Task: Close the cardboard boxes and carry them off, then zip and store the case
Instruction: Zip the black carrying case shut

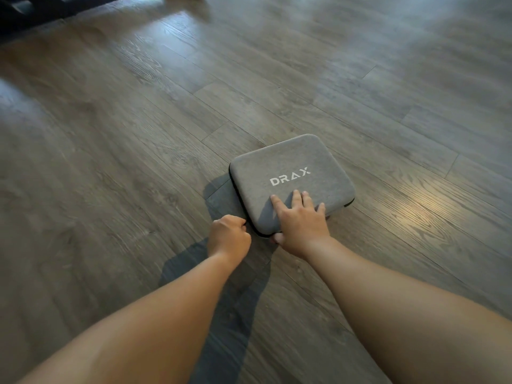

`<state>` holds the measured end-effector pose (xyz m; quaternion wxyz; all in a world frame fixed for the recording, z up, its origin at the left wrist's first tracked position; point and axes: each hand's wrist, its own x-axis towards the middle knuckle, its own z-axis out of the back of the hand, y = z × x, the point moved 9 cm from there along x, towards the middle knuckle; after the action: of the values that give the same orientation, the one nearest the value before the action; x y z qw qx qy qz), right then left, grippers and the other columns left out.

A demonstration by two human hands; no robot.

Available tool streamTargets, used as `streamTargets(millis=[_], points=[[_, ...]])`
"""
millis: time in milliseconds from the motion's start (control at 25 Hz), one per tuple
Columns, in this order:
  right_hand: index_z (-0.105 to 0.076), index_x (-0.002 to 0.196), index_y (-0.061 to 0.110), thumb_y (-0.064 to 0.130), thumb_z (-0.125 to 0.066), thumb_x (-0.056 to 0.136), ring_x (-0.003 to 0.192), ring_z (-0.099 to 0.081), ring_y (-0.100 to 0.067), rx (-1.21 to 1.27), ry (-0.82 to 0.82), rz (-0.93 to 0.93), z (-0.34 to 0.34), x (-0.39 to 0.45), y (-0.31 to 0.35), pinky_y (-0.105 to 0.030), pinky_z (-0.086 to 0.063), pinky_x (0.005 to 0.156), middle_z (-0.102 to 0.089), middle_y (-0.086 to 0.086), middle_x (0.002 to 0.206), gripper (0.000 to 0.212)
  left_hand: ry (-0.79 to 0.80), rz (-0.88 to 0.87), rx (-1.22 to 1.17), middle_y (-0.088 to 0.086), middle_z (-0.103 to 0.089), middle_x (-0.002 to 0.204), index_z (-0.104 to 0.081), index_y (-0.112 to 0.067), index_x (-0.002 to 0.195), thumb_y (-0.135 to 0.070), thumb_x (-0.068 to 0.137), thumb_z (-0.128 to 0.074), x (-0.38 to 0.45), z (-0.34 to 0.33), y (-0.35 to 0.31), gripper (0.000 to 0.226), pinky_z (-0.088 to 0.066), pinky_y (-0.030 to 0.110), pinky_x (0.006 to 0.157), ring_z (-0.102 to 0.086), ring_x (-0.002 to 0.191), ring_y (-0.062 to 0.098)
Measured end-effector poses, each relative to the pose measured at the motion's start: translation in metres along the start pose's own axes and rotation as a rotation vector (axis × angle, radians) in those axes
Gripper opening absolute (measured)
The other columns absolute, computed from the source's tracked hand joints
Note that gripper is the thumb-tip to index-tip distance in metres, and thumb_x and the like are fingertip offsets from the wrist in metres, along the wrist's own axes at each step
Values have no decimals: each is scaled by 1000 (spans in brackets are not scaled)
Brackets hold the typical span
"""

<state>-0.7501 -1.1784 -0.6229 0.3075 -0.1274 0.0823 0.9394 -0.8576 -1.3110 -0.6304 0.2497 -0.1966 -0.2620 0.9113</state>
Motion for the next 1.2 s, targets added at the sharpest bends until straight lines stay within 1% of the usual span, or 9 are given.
streamTargets(millis=[120,200,280,400,480,560,800,1080,1200], points=[[-24,155,27,59,-68,87,150,-11,-51,79,-16,-165,-2,4,20,-75,-16,110,-18,-32,161,87,30,-10,0,2,-61,63,-65,-10,65,-4,82,-55,-11,-3,2,20,-35,27,43,-57,60,22],[-35,147,29,67,-64,84,145,-20,-51,82,-59,-137,3,7,26,-71,-21,109,-28,-26,159,79,65,-18,33,2,-61,64,-64,-14,66,-12,85,-59,-13,-5,0,20,-35,25,46,-58,60,20],[-42,142,37,75,-56,81,142,-28,-40,140,-101,-46,12,9,16,-67,-20,109,-35,-13,157,73,55,-7,91,5,-61,69,-63,-11,69,-14,85,-58,-9,-2,-3,17,-39,27,52,-58,64,22],[-28,150,50,74,-60,77,153,-9,-30,231,-29,-36,13,12,-35,-69,-6,116,-14,-1,167,83,44,-21,158,5,-56,66,-55,-10,64,-10,79,-53,-15,-5,-13,15,-39,26,51,-57,63,25],[-6,148,64,68,-76,66,153,13,-37,181,99,-110,5,11,-73,-71,2,116,11,-4,169,108,63,-63,181,4,-53,61,-49,-12,60,-8,76,-52,-27,-14,-22,17,-35,25,47,-56,59,24],[7,142,71,70,-82,57,151,21,-44,130,164,-167,1,12,-94,-73,5,114,21,-10,167,123,81,-90,189,2,-52,59,-49,-11,61,-8,79,-51,-35,-23,-27,18,-36,25,49,-55,58,24],[11,152,54,101,-48,55,147,-1,-59,7,60,-257,4,9,-71,-84,2,104,-1,-31,164,123,4,-20,135,9,-60,69,-51,-10,64,-11,89,-50,-22,-8,-17,25,-41,30,53,-59,65,28],[5,158,39,101,-33,65,143,-2,-65,-21,32,-332,-13,-10,-28,-81,-1,105,-3,-40,159,118,4,-41,175,5,-58,70,-46,-16,62,-16,90,-51,-32,-7,-4,28,-40,30,55,-61,69,30],[-16,157,38,97,-24,69,142,-14,-56,23,-47,-339,-2,-17,-33,-74,-11,108,-19,-31,159,107,-18,-131,291,1,-56,72,-49,-18,68,-38,91,-50,-27,2,-5,31,-43,32,60,-58,69,27]])
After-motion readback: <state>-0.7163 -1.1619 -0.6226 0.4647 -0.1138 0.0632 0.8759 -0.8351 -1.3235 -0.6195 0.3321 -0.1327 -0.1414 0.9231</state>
